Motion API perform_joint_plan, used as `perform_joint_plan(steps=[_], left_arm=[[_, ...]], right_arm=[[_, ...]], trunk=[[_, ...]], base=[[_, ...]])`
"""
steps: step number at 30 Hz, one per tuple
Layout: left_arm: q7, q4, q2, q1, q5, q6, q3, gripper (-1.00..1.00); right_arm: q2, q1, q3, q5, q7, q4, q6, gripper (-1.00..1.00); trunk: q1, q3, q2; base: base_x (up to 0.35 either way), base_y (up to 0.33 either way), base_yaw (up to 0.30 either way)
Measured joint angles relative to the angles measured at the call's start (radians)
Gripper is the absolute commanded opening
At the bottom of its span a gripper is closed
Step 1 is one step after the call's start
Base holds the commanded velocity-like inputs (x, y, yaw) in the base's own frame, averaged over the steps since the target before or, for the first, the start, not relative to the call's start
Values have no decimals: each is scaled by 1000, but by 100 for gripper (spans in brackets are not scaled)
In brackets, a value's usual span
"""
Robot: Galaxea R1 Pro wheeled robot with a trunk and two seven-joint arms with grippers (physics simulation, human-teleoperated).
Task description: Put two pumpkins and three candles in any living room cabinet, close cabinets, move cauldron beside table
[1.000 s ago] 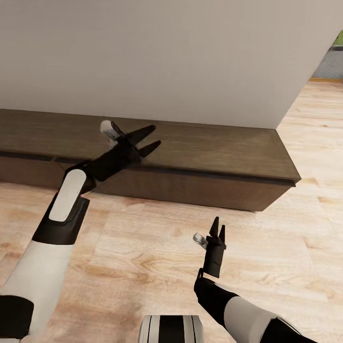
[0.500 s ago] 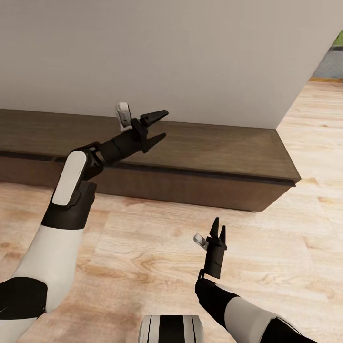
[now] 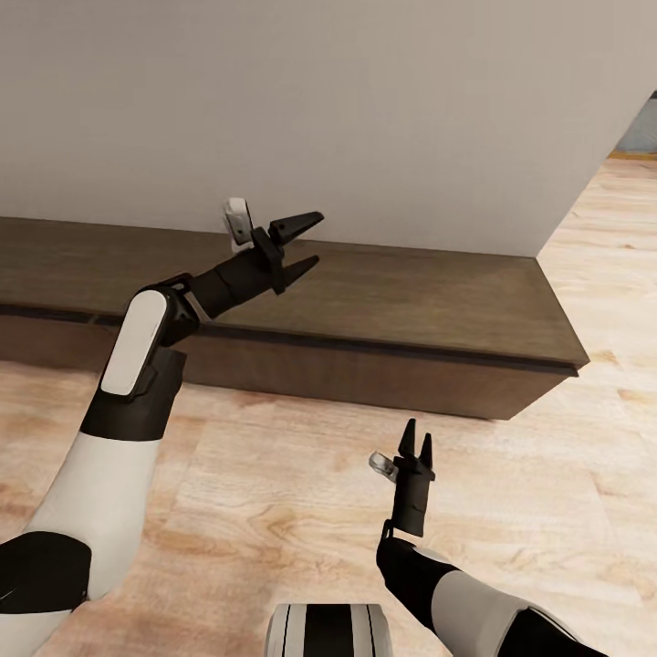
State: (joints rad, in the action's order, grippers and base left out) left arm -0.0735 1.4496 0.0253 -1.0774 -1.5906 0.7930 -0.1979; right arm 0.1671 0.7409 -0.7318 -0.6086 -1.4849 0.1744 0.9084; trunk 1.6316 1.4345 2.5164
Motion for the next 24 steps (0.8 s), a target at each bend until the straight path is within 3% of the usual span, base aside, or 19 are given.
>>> perform_joint_plan(steps=[12, 24], left_arm=[[2, 3, -2, 1, 0, -1, 0, 100], [3, 3, -2, 1, 0, -1, 0, 100]], right_arm=[[1, 0, 4, -7, 14, 15, 13, 100], [7, 0, 7, -1, 104, 68, -43, 100]], trunk=[[0, 0, 0], [0, 0, 0]], base=[[22, 0, 0], [20, 0, 0]])
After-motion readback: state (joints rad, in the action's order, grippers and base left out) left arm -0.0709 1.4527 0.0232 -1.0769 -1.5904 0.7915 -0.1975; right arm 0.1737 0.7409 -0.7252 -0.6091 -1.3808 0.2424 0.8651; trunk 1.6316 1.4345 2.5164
